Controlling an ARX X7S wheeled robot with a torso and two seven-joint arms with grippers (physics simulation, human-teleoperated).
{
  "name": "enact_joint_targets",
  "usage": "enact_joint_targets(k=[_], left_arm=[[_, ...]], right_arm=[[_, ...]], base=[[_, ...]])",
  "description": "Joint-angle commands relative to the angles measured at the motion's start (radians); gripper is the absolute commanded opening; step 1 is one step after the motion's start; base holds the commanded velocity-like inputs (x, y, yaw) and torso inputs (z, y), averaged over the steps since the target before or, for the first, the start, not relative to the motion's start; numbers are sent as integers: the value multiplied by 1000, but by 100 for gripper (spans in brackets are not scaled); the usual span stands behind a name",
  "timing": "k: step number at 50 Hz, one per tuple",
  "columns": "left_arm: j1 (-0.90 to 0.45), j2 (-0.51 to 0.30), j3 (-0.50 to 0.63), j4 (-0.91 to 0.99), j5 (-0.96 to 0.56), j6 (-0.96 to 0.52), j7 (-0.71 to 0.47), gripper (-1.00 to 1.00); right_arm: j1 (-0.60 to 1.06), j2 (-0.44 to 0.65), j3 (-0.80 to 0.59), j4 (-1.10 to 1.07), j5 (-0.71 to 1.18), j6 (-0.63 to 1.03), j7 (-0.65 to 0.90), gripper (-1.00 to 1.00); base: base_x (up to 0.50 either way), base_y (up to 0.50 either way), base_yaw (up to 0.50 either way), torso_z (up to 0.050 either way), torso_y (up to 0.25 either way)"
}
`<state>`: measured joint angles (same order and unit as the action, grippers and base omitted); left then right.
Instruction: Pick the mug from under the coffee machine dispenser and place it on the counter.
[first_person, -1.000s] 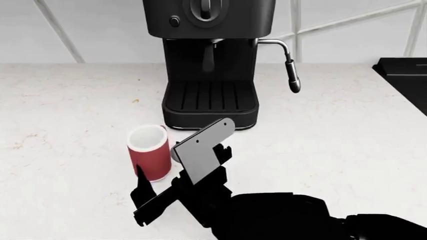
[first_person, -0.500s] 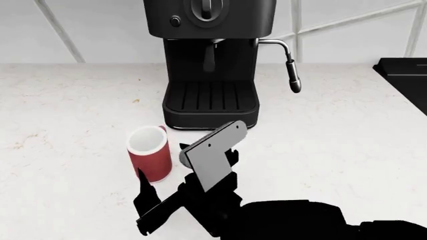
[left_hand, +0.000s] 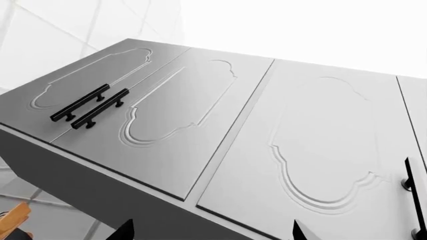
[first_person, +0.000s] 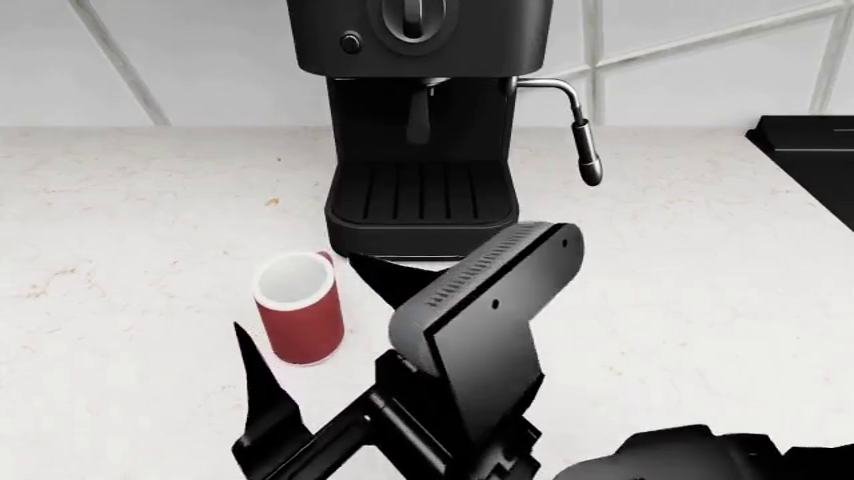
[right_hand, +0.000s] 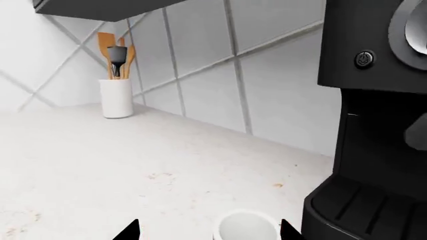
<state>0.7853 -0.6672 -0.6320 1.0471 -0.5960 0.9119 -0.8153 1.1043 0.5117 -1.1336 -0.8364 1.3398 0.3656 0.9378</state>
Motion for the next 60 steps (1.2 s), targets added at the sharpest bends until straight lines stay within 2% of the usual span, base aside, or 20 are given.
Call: enact_joint_targets(k=[1, 19, 29, 35, 42, 52, 60], left_arm=[[0, 0, -2, 0, -2, 0, 1, 100], [0, -15, 12, 0, 14, -1, 1, 100], [0, -41, 30, 0, 26, -9, -3, 100], [0, -51, 35, 0, 25, -15, -1, 100], [0, -66, 39, 0, 35, -20, -13, 100], [0, -192, 105, 0, 104, -89, -32, 100], [0, -311, 152, 0, 148, -129, -95, 100]], right_arm=[[93, -8, 33, -90, 70, 24, 108, 100], [284, -69, 69, -167, 177, 70, 327, 100], [437, -106, 60, -196, 210, 154, 509, 100], [496, -91, 56, -187, 208, 203, 601, 100], [513, -35, 66, -142, 179, 230, 590, 100], [602, -31, 79, -122, 233, 263, 627, 100], [622, -19, 90, -125, 228, 273, 632, 100]], base=[[0, 0, 0, 0, 0], [0, 0, 0, 0, 0], [0, 0, 0, 0, 0], [0, 0, 0, 0, 0], [0, 0, 0, 0, 0], [0, 0, 0, 0, 0], [0, 0, 0, 0, 0]])
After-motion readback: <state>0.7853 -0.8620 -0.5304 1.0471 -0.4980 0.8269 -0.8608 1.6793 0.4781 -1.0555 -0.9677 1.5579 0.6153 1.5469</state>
